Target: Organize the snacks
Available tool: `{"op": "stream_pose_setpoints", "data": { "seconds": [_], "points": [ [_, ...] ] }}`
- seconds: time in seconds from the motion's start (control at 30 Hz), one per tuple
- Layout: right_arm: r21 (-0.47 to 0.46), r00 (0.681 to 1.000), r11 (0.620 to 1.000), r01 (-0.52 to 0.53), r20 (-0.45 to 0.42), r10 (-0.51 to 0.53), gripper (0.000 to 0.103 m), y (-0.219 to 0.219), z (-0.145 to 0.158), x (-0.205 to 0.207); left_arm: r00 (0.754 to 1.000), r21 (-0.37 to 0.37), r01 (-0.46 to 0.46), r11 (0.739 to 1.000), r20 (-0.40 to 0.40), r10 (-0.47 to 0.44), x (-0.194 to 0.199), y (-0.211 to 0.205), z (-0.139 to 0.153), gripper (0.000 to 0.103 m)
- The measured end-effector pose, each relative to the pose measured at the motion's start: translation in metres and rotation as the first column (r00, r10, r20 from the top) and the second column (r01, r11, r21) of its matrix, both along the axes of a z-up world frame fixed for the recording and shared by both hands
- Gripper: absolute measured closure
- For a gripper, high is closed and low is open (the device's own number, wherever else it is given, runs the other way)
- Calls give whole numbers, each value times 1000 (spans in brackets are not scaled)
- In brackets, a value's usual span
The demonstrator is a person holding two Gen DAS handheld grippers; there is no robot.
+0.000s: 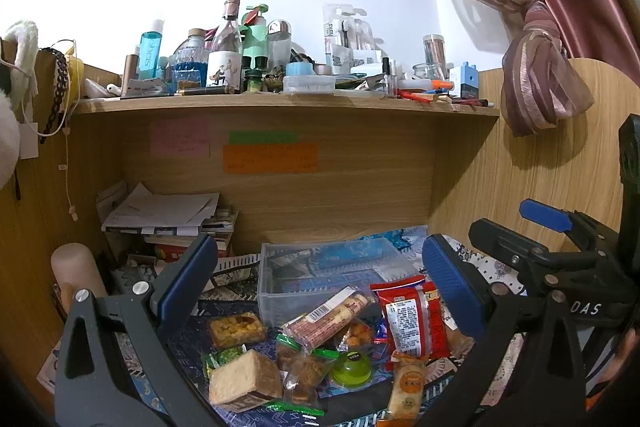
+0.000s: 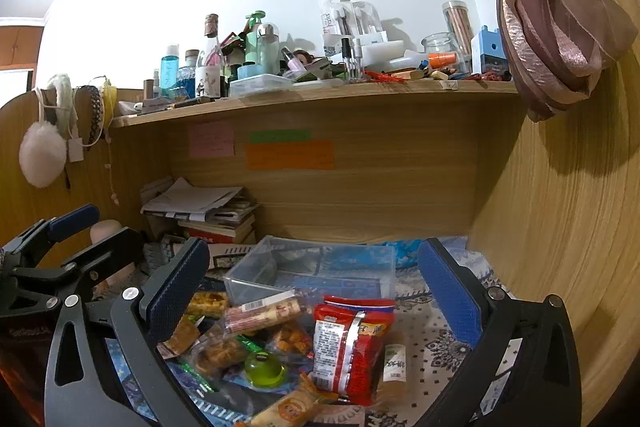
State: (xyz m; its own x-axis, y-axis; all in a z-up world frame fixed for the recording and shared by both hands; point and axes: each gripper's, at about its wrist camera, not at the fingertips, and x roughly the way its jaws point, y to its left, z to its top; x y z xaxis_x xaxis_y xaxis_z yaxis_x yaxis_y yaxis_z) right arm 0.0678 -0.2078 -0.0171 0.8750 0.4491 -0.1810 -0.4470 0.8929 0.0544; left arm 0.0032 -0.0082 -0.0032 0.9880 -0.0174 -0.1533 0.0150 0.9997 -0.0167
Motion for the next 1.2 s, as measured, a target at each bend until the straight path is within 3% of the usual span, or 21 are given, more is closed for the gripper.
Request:
{"op": "stream_pose_setpoints", "data": {
  "seconds": [1.2],
  "points": [
    [12,1000,1000,-5,3,5,0,1,3,-2,1000,-21,-15,1000,12,15,3,7,2,0]
  ]
}}
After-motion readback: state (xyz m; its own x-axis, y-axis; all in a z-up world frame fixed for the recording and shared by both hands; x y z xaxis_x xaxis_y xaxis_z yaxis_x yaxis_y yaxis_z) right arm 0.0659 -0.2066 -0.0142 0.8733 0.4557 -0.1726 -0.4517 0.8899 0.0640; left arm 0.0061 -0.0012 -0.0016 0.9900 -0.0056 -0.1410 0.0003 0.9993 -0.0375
